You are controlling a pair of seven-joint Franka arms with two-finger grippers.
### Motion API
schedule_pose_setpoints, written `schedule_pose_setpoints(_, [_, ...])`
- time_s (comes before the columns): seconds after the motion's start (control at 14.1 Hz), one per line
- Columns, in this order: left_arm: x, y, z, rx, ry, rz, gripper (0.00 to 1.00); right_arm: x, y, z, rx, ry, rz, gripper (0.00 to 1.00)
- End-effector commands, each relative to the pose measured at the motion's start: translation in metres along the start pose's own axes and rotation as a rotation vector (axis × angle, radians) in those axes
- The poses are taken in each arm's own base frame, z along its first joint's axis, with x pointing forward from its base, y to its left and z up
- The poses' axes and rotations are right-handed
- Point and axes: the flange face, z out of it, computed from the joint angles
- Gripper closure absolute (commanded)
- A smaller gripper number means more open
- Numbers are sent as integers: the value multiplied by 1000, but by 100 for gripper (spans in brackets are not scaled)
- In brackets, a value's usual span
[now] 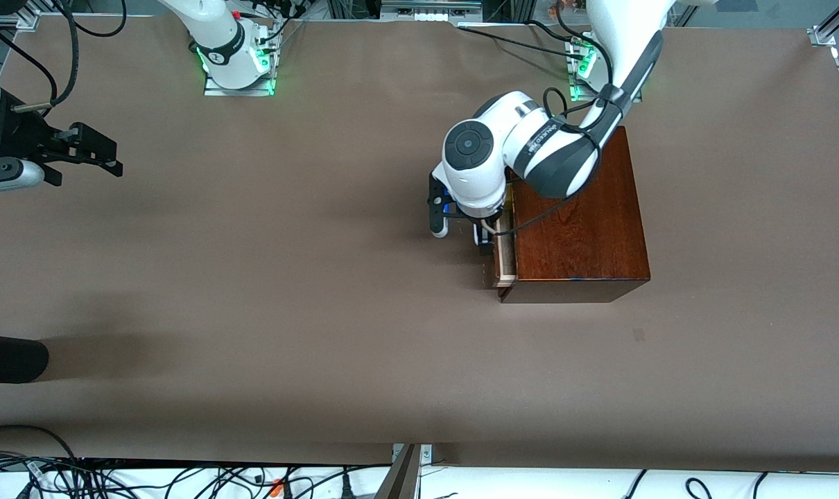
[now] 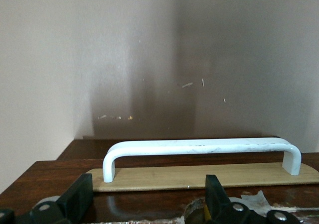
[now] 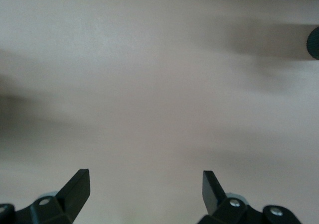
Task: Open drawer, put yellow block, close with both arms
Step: 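Push the drawer shut into the box with the left gripper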
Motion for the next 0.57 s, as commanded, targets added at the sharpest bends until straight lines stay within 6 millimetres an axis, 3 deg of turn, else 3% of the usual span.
schedule_pose_setpoints(0.0, [-43, -9, 9, 13, -68, -13, 0, 0, 0, -5, -7, -1, 16, 0])
schedule_pose_setpoints(0.28, [-60, -15, 15, -1, -78, -37, 0, 0, 1, -4, -9, 0, 18, 0])
schedule_pose_setpoints(0.49, [-55, -17, 10, 13, -61, -56, 0, 1, -1, -5, -9, 8, 15, 0])
